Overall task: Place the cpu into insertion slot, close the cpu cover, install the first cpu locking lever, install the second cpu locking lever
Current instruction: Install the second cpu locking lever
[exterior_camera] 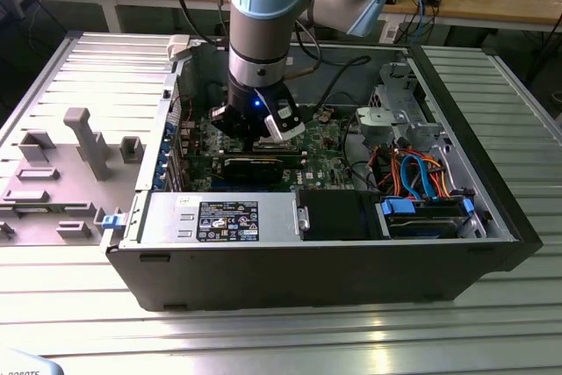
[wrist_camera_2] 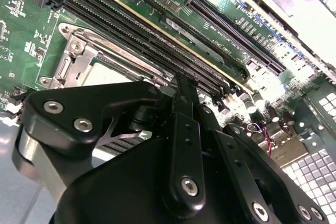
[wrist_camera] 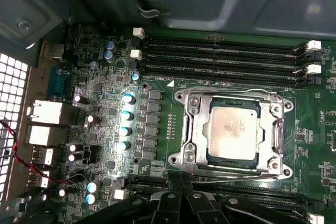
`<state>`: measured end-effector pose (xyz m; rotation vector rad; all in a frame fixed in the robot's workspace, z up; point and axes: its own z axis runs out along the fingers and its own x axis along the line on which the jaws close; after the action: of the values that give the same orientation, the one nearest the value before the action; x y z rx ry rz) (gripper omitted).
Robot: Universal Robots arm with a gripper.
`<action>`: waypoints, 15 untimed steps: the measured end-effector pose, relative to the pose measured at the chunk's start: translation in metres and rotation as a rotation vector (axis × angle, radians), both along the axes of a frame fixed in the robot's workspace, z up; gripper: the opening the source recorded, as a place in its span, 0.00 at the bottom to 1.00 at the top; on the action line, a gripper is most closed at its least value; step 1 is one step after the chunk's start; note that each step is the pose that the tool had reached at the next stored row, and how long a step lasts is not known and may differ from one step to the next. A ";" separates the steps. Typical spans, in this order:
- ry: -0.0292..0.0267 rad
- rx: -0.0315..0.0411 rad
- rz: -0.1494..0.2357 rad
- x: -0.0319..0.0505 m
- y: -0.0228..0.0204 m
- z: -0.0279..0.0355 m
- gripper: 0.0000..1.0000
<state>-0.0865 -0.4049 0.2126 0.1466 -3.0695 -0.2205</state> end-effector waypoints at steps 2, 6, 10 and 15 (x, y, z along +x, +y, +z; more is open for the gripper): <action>-0.0001 0.0073 -0.003 -0.0006 -0.0005 -0.0017 0.11; 0.0003 0.0138 -0.003 -0.0019 -0.0007 -0.0037 0.11; 0.0002 0.0278 -0.003 -0.0023 -0.0006 -0.0064 0.11; 0.0003 0.0498 -0.003 -0.0027 -0.0007 -0.0081 0.11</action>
<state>-0.0892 -0.4056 0.2045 0.1447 -3.0655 -0.2973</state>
